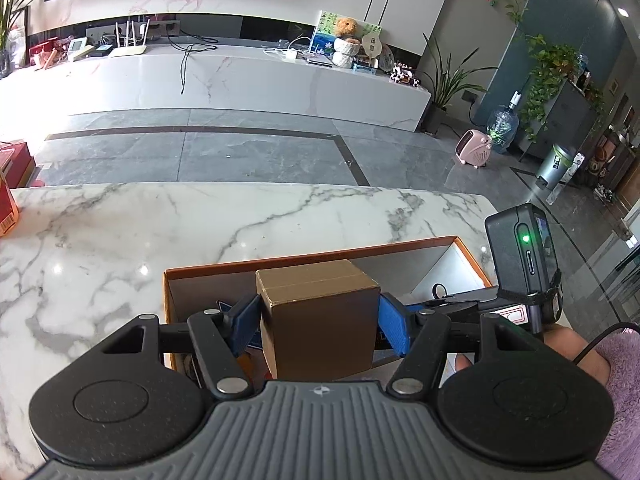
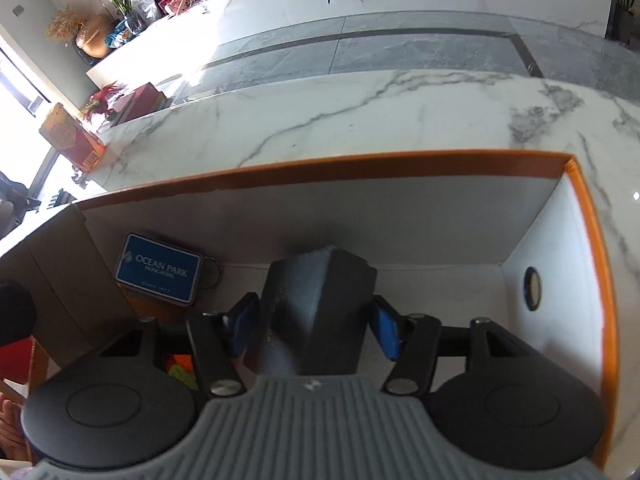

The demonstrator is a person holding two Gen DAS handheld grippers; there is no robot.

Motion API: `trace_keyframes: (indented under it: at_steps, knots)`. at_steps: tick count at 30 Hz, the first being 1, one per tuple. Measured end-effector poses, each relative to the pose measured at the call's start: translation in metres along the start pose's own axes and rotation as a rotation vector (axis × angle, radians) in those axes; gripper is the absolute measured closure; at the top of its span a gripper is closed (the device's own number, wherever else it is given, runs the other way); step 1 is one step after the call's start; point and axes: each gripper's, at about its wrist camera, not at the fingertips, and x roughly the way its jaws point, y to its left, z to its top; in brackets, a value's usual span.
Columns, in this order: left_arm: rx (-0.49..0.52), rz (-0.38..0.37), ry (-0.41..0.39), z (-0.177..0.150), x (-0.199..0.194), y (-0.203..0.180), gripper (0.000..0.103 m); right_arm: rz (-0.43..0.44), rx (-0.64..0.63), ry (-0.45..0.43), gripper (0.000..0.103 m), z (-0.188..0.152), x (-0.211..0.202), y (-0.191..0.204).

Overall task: Organize objects
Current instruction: 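Carry the brown cube and black box over the orange box and lower them inside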

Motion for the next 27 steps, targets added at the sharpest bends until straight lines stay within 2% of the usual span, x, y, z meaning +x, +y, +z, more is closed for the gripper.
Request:
trace_keyframes:
  at_steps: [3,7,10,14,16,21,27]
  knots:
    - [0.0,0.001,0.001,-0.001,0.0,0.0,0.029,-0.051,-0.035,0.008,0.037,-0.002,-0.003,-0.001]
    - [-0.014,0.001,0.0,-0.001,-0.001,0.002,0.029,-0.064,-0.015,0.045,0.039,-0.007,0.001,-0.008]
    - [-0.02,0.005,-0.001,0.0,-0.002,0.004,0.029,-0.028,0.04,0.044,0.046,-0.008,0.004,-0.015]
    - [-0.022,0.003,-0.002,0.0,-0.002,0.007,0.029,0.02,0.106,0.044,0.062,-0.003,0.007,-0.014]
    - [-0.026,0.004,0.0,-0.001,-0.001,0.009,0.029,0.047,0.137,0.05,0.064,-0.002,0.011,-0.01]
    - [-0.029,0.005,0.007,-0.003,0.001,0.014,0.029,0.037,0.133,0.011,0.064,-0.004,0.015,0.007]
    - [-0.042,0.002,0.014,-0.003,0.003,0.017,0.029,0.08,0.185,0.021,0.065,0.0,0.021,0.001]
